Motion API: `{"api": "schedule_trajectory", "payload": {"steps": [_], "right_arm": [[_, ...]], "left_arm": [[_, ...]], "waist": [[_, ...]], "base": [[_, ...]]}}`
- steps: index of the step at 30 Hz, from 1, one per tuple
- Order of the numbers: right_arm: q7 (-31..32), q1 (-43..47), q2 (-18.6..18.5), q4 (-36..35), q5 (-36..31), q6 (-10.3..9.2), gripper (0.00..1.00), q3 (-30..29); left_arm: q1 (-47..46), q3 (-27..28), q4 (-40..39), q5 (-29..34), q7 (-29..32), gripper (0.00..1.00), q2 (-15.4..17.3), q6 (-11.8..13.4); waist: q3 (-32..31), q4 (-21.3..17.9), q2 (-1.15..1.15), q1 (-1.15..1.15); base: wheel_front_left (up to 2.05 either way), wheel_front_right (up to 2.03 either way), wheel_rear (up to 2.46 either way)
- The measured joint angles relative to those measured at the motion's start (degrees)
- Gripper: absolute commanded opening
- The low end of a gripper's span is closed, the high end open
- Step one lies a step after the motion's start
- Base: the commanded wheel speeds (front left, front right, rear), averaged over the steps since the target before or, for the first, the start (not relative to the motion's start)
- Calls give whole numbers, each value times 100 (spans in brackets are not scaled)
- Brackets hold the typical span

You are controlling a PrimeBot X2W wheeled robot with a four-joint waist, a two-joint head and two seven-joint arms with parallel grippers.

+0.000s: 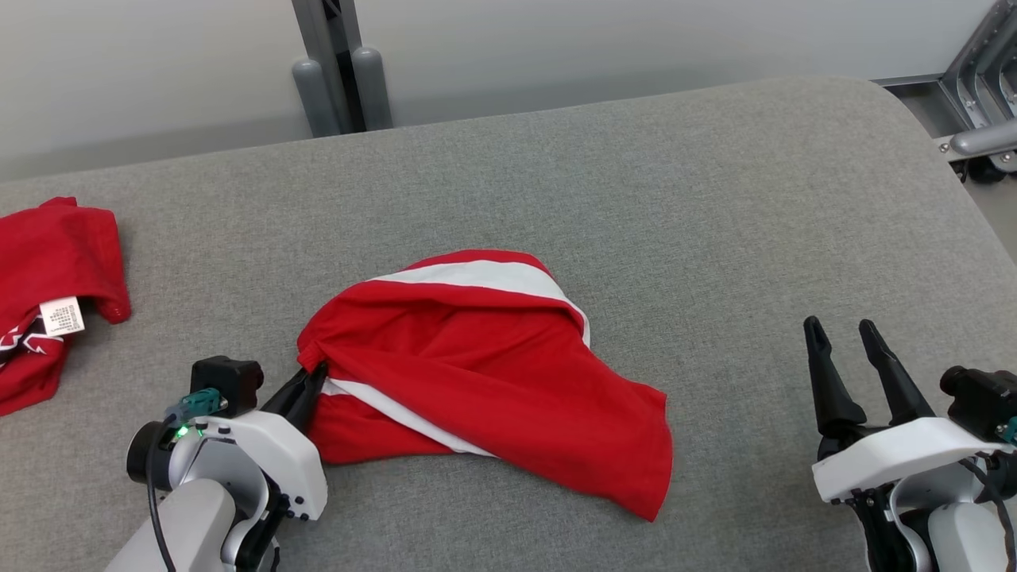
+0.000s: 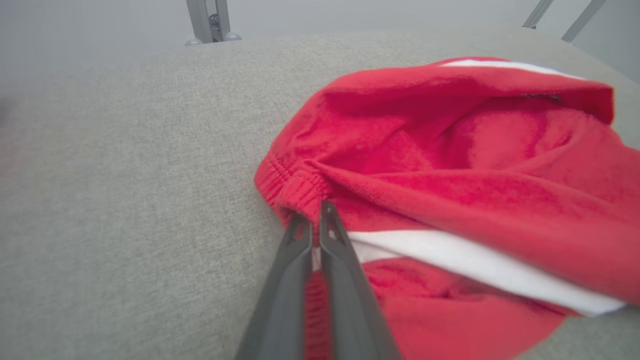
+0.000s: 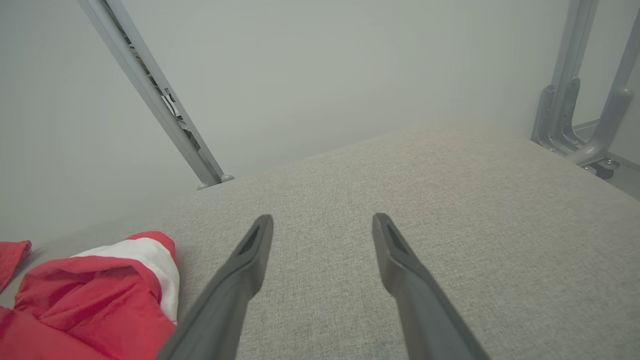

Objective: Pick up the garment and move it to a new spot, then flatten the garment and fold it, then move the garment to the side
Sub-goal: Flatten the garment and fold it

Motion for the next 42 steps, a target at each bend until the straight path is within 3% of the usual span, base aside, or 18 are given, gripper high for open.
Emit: {"api": "schedule_trajectory", "payload": {"steps": [1, 2, 3, 8, 15, 25, 29, 42], "right_arm": [[0, -1, -3, -4, 0, 0, 100, -5], [1, -1, -4, -12, -1, 0, 100, -3], [3, -2, -5, -18, -3, 0, 100, 2], [8, -9, -4, -36, -32, 0, 100, 71], [9, 94, -22, -111, -102, 0, 100, 138], [23, 554, -55, -397, -523, 0, 100, 399], [242, 899, -45, -502, -539, 0, 100, 803], [822, 1486, -358, -939, -253, 0, 100, 1915]], "left_arm": [[-45, -3, 94, -12, -16, 62, -32, -33], [-84, -4, 201, -18, -48, 91, -62, -51], [-120, -8, 307, -18, -76, 100, -97, -68], [-165, -14, 563, -19, -366, 100, -185, -125], [52, -10, 346, -7, -722, 100, -155, -86], [1127, 364, -1203, 31, -1061, 100, 25, 570], [1624, 420, -2002, 89, -1066, 100, 93, 880], [1825, 493, -2807, 123, -899, 100, 324, 1170]], "waist": [[5, -1, 0, 0], [7, 2, 0, 0], [7, 8, 0, 0], [-59, 78, 0, 0], [-243, 224, 0, 0], [-510, 436, 0, 0], [-506, 445, 0, 0], [-274, 296, 0, 0]], "base": [[0, 0, 0], [0, 0, 0], [0, 0, 0], [0, 0, 0], [0, 0, 0], [0, 0, 0], [0, 0, 0], [0, 0, 0]]}}
